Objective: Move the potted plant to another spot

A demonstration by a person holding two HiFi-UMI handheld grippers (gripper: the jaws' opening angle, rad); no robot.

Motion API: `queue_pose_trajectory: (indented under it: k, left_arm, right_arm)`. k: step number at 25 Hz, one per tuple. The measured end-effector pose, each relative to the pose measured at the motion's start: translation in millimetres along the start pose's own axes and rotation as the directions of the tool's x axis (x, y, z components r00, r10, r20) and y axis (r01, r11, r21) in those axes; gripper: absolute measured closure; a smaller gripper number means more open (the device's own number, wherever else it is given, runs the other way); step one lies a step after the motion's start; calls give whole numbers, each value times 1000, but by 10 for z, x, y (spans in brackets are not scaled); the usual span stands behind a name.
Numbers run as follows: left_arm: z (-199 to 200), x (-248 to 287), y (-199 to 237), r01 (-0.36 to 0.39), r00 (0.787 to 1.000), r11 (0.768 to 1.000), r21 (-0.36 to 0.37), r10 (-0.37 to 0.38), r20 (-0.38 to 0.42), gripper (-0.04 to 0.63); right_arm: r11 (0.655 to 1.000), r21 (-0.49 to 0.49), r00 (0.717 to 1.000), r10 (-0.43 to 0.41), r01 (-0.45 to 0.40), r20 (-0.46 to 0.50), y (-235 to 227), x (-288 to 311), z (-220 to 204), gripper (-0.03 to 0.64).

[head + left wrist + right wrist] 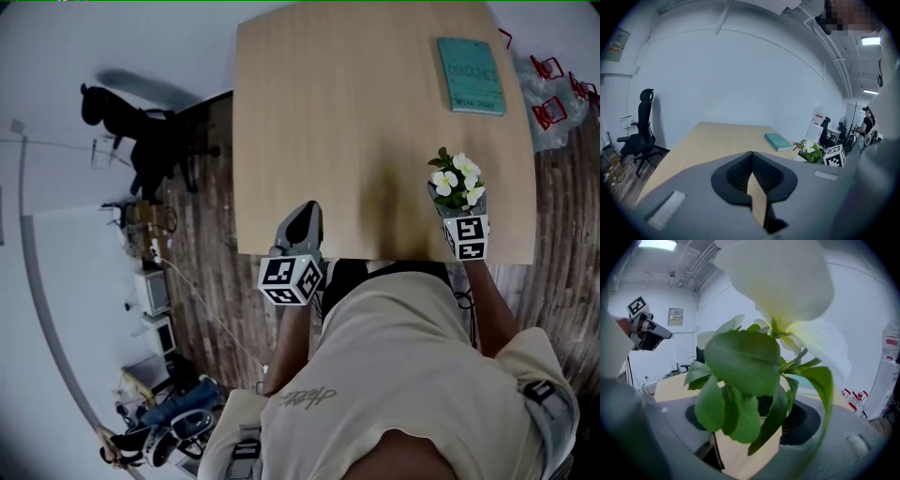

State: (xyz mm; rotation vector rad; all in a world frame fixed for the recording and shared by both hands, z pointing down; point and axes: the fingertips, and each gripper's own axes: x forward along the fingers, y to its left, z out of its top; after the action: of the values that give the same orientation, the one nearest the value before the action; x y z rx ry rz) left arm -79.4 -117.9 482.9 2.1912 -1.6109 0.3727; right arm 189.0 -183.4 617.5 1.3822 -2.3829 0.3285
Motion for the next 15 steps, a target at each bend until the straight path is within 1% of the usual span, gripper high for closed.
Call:
queue_pose_trajectory:
  k: [3, 11, 15]
  left_arm:
    - [36, 60, 96, 16, 1000, 1000, 5, -16, 15, 577]
    - [-24, 164, 401, 87, 996, 996, -15, -86, 33, 577]
    - [64, 131, 577, 131, 990, 991, 11, -131, 42, 577]
  right_arm:
    - [1000, -4, 1000, -11, 11, 3, 29, 68, 31, 270]
    - [998, -15, 998, -59, 59, 19, 312, 69, 208, 270]
    - [996, -4, 996, -91, 91, 9, 522, 52, 283, 270]
